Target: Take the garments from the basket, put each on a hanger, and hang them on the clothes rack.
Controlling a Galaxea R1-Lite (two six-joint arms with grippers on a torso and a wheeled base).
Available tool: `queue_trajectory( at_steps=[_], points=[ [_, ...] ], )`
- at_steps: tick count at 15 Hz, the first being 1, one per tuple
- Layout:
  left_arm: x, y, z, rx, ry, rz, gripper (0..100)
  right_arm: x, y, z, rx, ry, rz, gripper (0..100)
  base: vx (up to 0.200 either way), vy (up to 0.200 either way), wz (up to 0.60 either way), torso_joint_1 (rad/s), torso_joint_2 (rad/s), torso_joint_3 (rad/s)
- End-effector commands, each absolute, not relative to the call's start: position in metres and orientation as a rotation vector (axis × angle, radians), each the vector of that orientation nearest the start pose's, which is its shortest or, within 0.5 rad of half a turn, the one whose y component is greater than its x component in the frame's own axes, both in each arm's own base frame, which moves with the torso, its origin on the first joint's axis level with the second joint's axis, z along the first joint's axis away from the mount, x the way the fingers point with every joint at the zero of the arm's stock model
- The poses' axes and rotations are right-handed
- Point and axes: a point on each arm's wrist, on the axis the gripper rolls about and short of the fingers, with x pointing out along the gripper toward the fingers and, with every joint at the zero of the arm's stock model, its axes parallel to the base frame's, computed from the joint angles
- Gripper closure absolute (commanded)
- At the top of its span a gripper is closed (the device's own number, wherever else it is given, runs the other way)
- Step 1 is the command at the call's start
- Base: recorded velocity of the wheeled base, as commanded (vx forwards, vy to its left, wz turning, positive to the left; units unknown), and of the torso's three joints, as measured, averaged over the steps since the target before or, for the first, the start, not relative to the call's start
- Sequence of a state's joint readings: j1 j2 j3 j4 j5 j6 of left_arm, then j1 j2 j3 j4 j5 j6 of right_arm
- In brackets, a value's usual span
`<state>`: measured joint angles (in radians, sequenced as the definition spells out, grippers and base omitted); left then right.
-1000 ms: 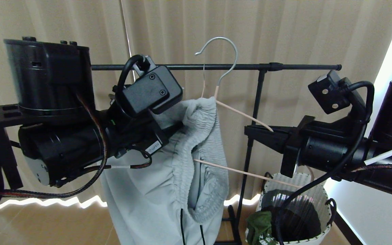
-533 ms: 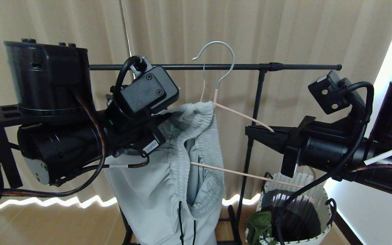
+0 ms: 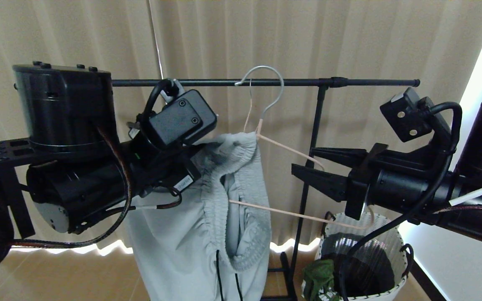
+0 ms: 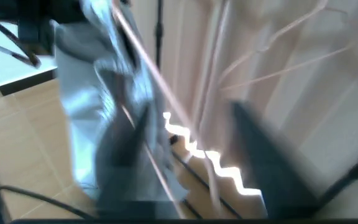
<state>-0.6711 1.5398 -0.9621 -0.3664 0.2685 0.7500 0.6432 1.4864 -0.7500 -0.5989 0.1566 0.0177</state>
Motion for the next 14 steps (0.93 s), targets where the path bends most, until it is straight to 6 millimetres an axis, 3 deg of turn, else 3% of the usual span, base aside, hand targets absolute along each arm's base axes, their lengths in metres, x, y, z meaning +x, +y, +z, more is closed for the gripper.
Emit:
queue_trajectory(
  at_steps=[1, 7, 9, 14],
  points=[
    [0.227, -0.163, 0.241, 0.837, 0.072, -0.396, 100, 0.205, 0.149, 0.221, -0.03, 0.136, 0.758, 0, 0.0, 0.0, 0.0, 0.0, 0.0, 0.0],
    [0.232, -0.161, 0.236, 0.689, 0.168, -0.176, 100, 0.202, 0.135, 0.191, -0.102, 0.159, 0.677, 0, 0.0, 0.0, 0.0, 0.0, 0.0, 0.0],
    [0.235, -0.164, 0.241, 0.569, 0.155, -0.142, 100, 0.2, 0.145, 0.185, -0.107, 0.183, 0.713, 0, 0.0, 0.0, 0.0, 0.0, 0.0, 0.0],
    [0.231, -0.174, 0.257, 0.484, 0.061, -0.155, 100, 0.193, 0.173, 0.175, -0.092, 0.23, 0.8, 0, 0.0, 0.0, 0.0, 0.0, 0.0, 0.0]
  ],
)
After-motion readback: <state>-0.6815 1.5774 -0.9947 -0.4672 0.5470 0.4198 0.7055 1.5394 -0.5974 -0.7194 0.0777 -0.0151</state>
